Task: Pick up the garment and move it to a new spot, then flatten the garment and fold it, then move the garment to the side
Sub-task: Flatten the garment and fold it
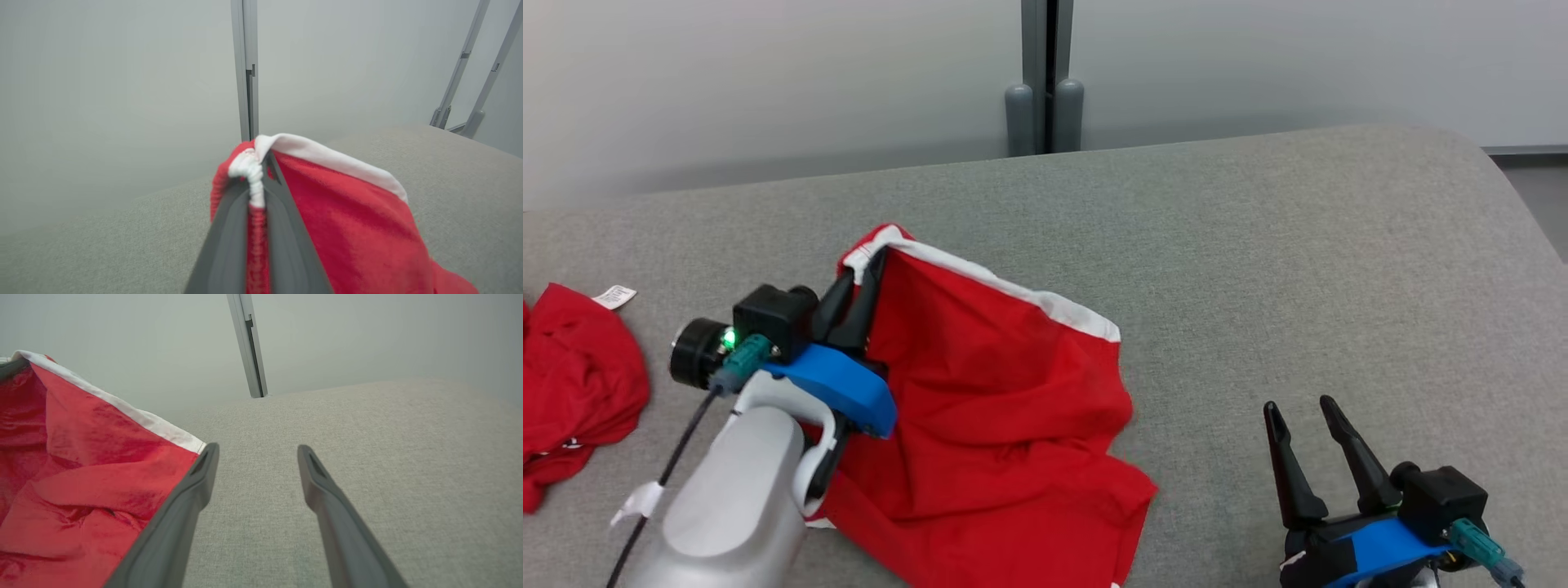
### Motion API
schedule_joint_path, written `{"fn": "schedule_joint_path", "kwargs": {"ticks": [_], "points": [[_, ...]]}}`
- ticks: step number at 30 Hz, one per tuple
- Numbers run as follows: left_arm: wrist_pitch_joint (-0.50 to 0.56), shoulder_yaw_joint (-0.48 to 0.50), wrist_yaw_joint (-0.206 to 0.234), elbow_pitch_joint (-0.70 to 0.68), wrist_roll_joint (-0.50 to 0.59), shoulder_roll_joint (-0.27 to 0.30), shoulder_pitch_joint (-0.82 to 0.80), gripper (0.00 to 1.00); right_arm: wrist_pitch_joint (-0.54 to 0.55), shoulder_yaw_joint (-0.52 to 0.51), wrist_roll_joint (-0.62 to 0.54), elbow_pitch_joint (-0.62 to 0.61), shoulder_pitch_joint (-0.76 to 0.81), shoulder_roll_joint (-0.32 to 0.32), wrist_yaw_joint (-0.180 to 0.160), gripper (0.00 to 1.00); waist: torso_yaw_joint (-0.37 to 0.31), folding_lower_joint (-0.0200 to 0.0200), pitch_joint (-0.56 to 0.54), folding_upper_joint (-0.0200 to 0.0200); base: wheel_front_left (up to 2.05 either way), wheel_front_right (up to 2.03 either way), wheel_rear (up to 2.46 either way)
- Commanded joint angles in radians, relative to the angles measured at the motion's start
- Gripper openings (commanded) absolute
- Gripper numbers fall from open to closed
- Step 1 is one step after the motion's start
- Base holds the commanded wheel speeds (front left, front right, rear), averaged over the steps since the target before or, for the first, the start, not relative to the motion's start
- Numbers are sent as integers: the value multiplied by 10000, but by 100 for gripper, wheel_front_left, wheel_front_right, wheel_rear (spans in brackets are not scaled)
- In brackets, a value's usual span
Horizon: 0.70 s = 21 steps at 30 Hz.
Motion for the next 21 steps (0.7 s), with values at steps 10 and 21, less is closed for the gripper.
{"fn": "schedule_joint_path", "kwargs": {"ticks": [10, 21], "points": [[281, 203, -45, 1180, -444, 893, -1497, 0, -34, -105, 88, 13, -386, -27, 5, 100, -893, 0, 631, 0, 0, 0, 0], [-123, 367, -49, 3428, -889, 868, -2540, 100, -34, -122, 203, -69, -746, -26, 5, 100, -1117, 0, 1252, 0, 0, 0, 0]]}}
